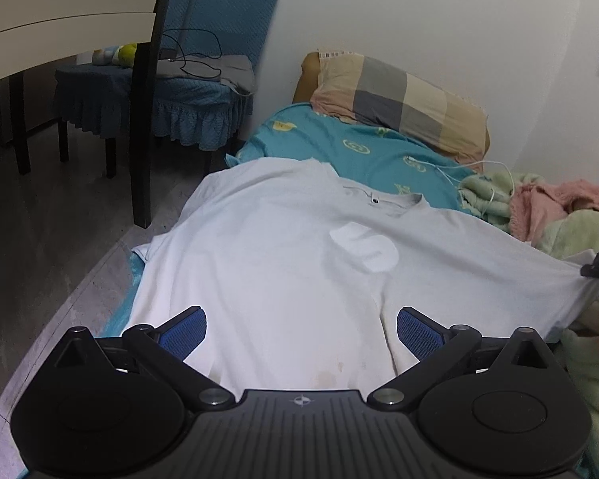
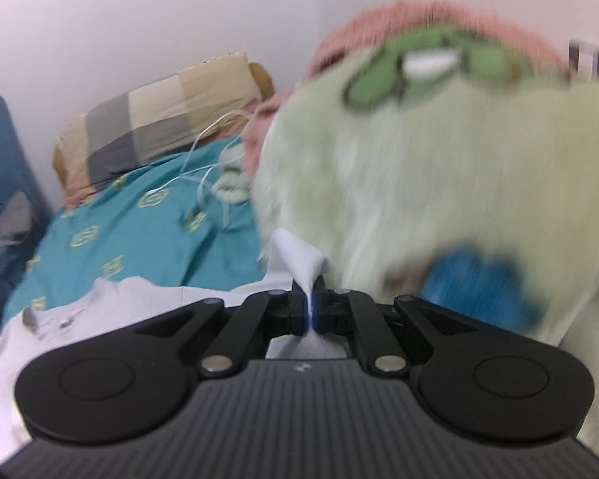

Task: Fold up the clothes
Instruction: 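Grasp the shirt side with the right gripper and fold it over the body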

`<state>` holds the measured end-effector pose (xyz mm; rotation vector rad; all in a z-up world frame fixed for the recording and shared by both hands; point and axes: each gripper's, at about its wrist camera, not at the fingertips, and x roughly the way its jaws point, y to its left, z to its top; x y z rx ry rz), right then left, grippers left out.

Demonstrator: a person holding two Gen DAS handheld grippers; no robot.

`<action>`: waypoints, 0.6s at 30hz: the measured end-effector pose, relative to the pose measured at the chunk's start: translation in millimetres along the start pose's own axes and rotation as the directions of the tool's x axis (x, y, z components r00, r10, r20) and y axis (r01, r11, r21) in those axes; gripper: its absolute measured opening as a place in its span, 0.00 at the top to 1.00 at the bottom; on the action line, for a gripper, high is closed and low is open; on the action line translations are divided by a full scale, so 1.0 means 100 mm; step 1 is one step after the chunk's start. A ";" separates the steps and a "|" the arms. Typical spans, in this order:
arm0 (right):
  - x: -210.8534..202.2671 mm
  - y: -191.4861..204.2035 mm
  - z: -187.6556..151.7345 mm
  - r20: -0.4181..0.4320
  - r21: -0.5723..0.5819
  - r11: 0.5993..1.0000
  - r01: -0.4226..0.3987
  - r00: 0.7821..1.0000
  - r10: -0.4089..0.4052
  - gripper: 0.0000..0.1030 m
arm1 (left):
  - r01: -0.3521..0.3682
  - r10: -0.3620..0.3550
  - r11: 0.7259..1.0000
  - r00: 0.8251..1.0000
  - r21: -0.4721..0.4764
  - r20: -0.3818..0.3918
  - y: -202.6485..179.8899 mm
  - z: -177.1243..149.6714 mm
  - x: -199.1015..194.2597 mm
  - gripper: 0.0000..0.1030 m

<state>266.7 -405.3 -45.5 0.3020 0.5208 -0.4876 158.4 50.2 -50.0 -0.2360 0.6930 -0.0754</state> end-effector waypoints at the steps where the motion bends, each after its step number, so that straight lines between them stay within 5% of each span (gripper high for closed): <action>1: -0.01 0.04 0.07 0.000 -0.011 1.000 0.010 1.000 -0.010 0.95 | 0.000 0.000 1.000 1.000 0.000 0.006 0.00 0.02 -0.01 0.00; 6: -0.16 0.46 0.12 -0.006 -0.023 1.000 -0.017 1.000 0.017 0.95 | -0.011 0.010 1.000 0.999 0.018 0.054 0.04 0.12 -0.12 0.00; 10: -0.34 1.20 -0.20 -0.001 -0.115 0.982 -0.147 0.989 0.148 0.94 | -0.041 0.038 0.999 0.995 0.023 0.090 0.16 0.17 -0.18 0.00; 16: -0.35 2.33 -1.11 -0.134 -0.274 0.872 -0.405 0.914 0.382 0.92 | -0.084 0.083 0.996 0.993 0.013 0.090 0.37 0.19 -0.13 0.00; 18: -0.28 2.49 -1.33 -0.213 -0.292 0.839 -0.459 0.887 0.411 0.81 | -0.081 0.080 0.997 0.994 0.016 0.077 0.39 0.18 -0.08 0.00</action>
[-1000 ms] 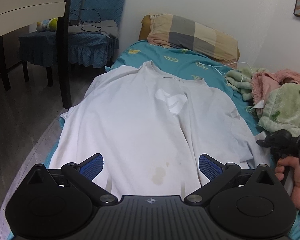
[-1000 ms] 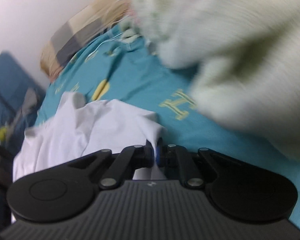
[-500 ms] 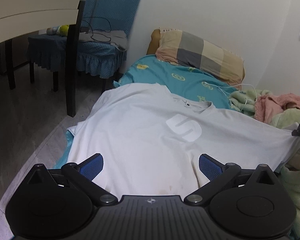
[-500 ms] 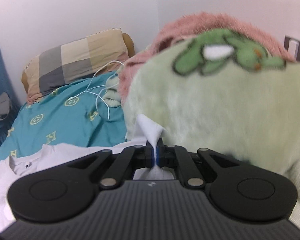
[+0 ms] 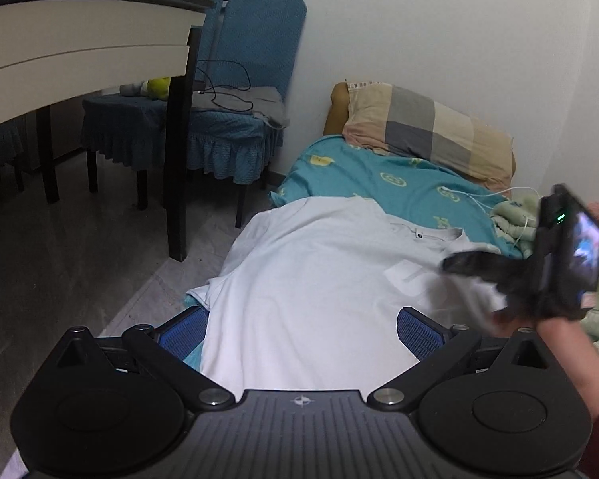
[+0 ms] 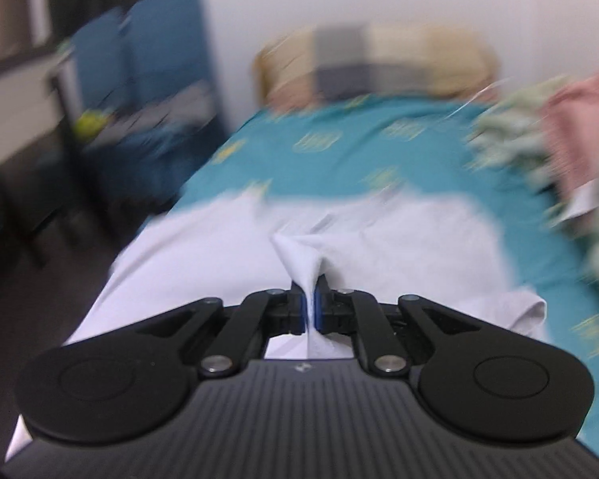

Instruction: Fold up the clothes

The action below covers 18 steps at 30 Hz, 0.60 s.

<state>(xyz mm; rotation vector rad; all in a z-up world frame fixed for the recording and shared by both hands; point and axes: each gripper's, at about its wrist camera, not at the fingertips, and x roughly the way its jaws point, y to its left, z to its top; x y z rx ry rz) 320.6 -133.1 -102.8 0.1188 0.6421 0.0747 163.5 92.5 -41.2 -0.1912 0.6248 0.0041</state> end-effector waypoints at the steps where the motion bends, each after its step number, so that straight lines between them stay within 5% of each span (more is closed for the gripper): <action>1: 0.02 0.04 -0.06 -0.019 -0.012 1.000 -0.022 1.000 0.021 0.73 | 0.003 -0.003 1.000 1.000 0.004 -0.007 0.00 -0.01 0.03 0.00; 3: -0.07 0.05 -0.13 -0.012 -0.034 0.998 -0.056 0.998 0.056 0.39 | 0.009 -0.008 1.000 1.000 0.017 -0.014 -0.03 -0.03 0.09 0.00; 4: -0.17 0.02 -0.13 0.001 -0.040 0.997 -0.069 0.998 0.069 0.34 | 0.016 -0.016 1.000 1.000 0.018 -0.019 -0.04 -0.04 0.12 0.00; 12: -1.51 -0.48 -0.08 0.014 0.076 0.993 -0.090 0.996 0.089 0.32 | 0.102 -0.101 0.995 0.993 0.019 -0.056 -0.22 -0.16 0.16 0.00; 18: -2.44 -0.86 -0.63 0.010 0.194 0.981 -0.002 1.000 0.000 0.32 | 0.172 -0.168 0.984 0.983 0.051 -0.075 -0.55 -0.28 0.01 0.03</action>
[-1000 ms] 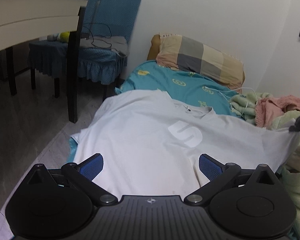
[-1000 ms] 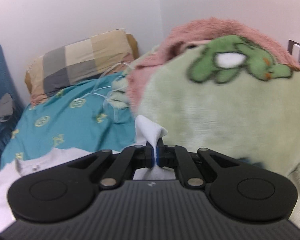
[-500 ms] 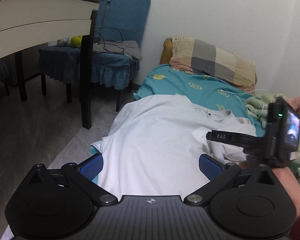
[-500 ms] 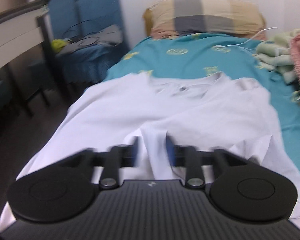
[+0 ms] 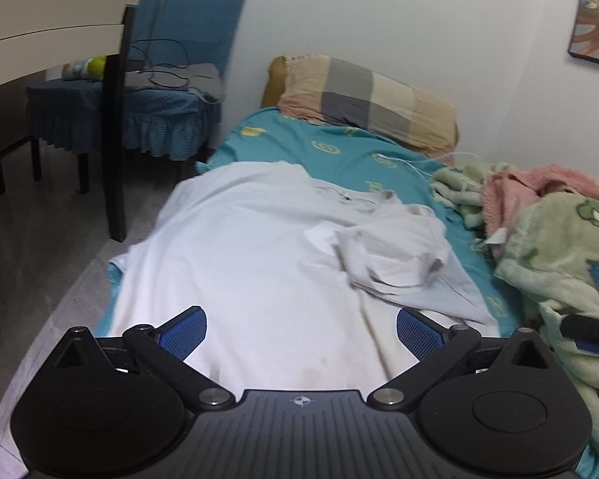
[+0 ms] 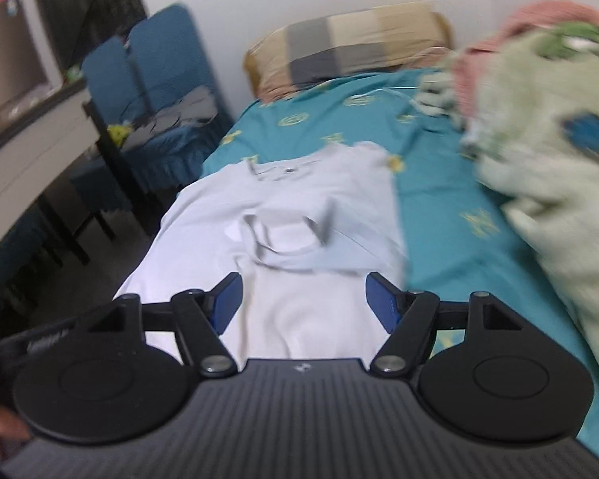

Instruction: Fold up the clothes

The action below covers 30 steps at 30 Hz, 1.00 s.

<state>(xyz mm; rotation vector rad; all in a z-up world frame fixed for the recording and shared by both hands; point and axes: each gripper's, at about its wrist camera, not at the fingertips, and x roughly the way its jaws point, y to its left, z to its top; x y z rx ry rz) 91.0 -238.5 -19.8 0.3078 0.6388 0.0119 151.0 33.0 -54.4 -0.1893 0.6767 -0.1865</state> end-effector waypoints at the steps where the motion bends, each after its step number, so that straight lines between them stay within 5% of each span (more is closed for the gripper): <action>1: -0.07 -0.08 -0.04 0.008 0.023 0.999 0.026 1.000 -0.026 0.32 | 0.002 -0.002 1.000 1.000 0.015 -0.011 -0.11 0.01 0.02 0.04; 7: -0.15 -0.34 0.08 0.110 0.080 0.994 0.068 0.991 -0.077 0.32 | 0.080 -0.079 0.996 0.997 0.043 -0.023 -0.85 0.19 0.34 0.08; 12: -0.09 -0.63 0.08 0.121 0.137 0.986 0.090 0.987 -0.107 0.32 | 0.177 -0.187 0.969 0.981 -0.174 -0.047 -1.38 0.47 1.07 0.09; 19: 0.05 -1.06 0.05 0.093 0.301 0.948 0.099 0.987 -0.132 0.32 | 0.014 -0.080 0.951 0.976 -0.309 -0.203 -1.58 0.51 2.05 0.14; 22: 0.14 -1.09 0.05 0.082 0.295 0.951 0.094 0.989 -0.123 0.32 | -0.010 -0.079 0.934 0.969 -0.356 -0.236 -1.43 0.47 2.20 0.39; 24: 0.18 -1.10 0.05 0.071 0.294 0.952 0.087 0.991 -0.112 0.32 | -0.026 -0.080 0.923 0.963 -0.385 -0.256 -1.34 0.44 2.29 0.77; 26: 0.18 -1.10 0.04 0.071 0.293 0.953 0.078 0.992 -0.103 0.32 | 0.012 -0.113 0.935 0.957 -0.354 -0.266 -1.25 0.42 2.18 0.91; 30: 0.18 -1.07 0.05 0.079 0.282 0.957 0.068 0.992 -0.094 0.32 | 0.023 -0.076 0.983 0.955 -0.181 -0.286 -1.05 0.28 1.75 0.92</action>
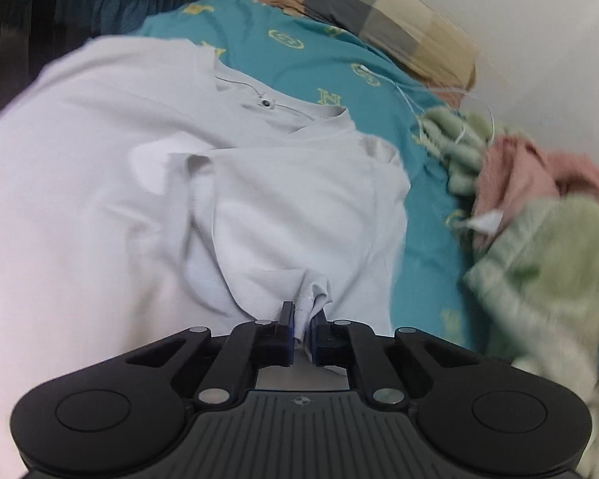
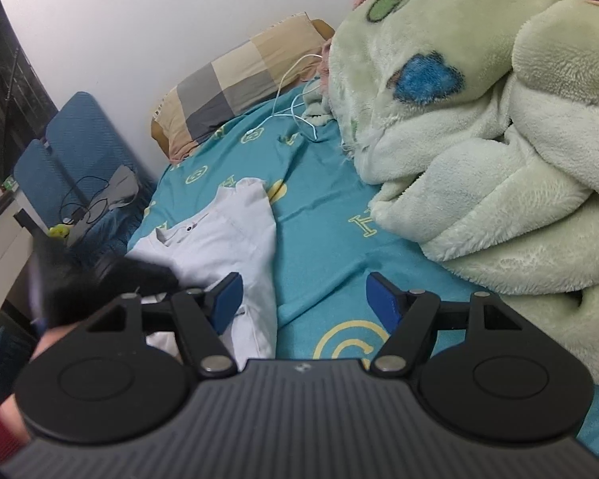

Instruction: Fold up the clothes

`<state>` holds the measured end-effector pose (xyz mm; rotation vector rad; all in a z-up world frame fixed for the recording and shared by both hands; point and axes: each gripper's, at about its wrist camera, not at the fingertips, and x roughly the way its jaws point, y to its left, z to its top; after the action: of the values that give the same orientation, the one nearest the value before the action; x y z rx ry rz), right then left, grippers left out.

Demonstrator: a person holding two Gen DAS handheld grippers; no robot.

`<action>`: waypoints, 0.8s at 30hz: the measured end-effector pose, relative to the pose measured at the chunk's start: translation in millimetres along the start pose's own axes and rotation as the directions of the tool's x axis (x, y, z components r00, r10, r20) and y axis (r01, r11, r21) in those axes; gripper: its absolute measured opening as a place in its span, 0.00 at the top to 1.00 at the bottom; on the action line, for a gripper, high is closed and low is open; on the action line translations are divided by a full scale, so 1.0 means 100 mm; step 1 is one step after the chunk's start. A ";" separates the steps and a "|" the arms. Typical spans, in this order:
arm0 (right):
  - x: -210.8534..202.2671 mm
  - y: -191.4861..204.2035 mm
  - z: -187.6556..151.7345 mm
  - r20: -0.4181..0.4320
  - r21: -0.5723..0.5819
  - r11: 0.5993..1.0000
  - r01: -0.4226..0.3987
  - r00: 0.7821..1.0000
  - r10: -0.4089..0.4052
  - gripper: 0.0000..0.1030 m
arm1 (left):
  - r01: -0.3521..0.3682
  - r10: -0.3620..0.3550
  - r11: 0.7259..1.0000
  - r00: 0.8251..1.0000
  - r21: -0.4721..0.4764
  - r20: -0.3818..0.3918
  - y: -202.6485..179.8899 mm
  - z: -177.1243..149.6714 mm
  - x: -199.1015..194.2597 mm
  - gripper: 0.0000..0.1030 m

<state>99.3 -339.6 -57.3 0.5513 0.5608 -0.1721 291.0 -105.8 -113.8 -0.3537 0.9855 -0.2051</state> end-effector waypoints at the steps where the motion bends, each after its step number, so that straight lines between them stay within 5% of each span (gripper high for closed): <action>1: 0.00 0.02 0.00 0.003 -0.007 1.000 -0.004 1.000 0.004 0.32 | -0.031 0.031 0.999 1.000 0.025 -0.005 0.07 -0.06 -0.01 0.92; 3: -0.01 0.08 -0.01 0.011 -0.027 1.000 -0.015 1.000 0.015 0.32 | -0.076 0.077 0.995 0.997 0.062 -0.017 0.23 -0.16 0.03 0.90; 7: -0.01 0.24 -0.06 0.015 -0.095 0.994 -0.050 0.999 0.052 0.32 | 0.007 -0.007 1.000 1.000 0.016 0.013 0.48 -0.21 -0.02 0.79; 9: 0.00 0.32 -0.10 0.014 -0.127 0.989 -0.079 0.997 0.081 0.32 | -0.003 0.002 0.998 1.000 0.055 0.025 0.49 -0.21 -0.21 0.57; 13: 0.06 0.56 -0.17 0.002 -0.182 0.975 -0.130 0.991 0.133 0.32 | -0.103 0.085 0.973 0.992 0.206 0.090 0.50 -0.31 -0.90 0.40; 15: 0.12 0.71 -0.24 -0.003 -0.212 0.968 -0.135 0.990 0.138 0.32 | -0.159 0.125 0.958 0.981 0.239 0.149 0.56 -0.41 -1.30 0.21; 20: 0.56 1.16 -0.46 -0.080 -0.228 0.961 -0.158 0.986 0.143 0.32 | -0.231 0.158 0.942 0.945 0.243 0.288 0.74 -0.74 -1.95 0.10; 24: 1.01 1.36 -0.76 -0.113 -0.284 0.952 -0.111 0.990 0.081 0.32 | -0.218 0.143 0.941 0.949 0.257 0.283 0.74 -0.87 -1.97 0.09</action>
<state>190.1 -185.2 -105.9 0.3012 0.6423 0.0316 112.3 9.8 -32.7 -0.0206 0.7095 -0.1257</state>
